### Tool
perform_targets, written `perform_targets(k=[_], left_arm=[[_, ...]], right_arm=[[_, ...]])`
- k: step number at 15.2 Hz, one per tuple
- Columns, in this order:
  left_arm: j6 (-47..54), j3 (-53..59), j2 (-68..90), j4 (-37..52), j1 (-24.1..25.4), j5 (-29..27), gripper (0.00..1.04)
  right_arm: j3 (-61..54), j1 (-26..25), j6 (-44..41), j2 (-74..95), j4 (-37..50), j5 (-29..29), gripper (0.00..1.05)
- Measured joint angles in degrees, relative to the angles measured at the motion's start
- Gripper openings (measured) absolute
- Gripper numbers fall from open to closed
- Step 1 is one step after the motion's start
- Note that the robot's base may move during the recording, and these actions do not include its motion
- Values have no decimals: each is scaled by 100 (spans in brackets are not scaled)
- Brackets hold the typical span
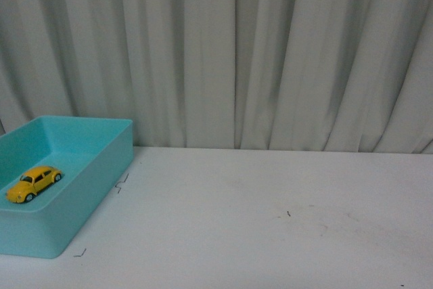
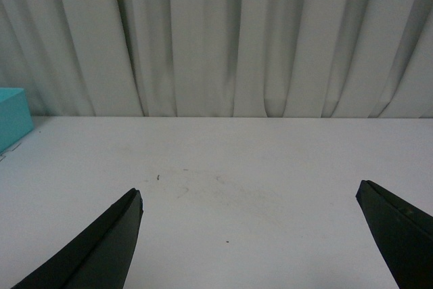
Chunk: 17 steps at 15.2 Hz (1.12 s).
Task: Wind up and store yellow beetle toy
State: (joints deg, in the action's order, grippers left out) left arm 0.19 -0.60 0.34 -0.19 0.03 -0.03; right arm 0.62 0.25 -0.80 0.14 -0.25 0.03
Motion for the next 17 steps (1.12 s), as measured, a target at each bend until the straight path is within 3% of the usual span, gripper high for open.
perform_targets(k=[17], left_arm=[[-7, 0, 0, -2, 0, -4, 98]], right_arm=[[0, 0, 13, 2, 2, -2, 98]])
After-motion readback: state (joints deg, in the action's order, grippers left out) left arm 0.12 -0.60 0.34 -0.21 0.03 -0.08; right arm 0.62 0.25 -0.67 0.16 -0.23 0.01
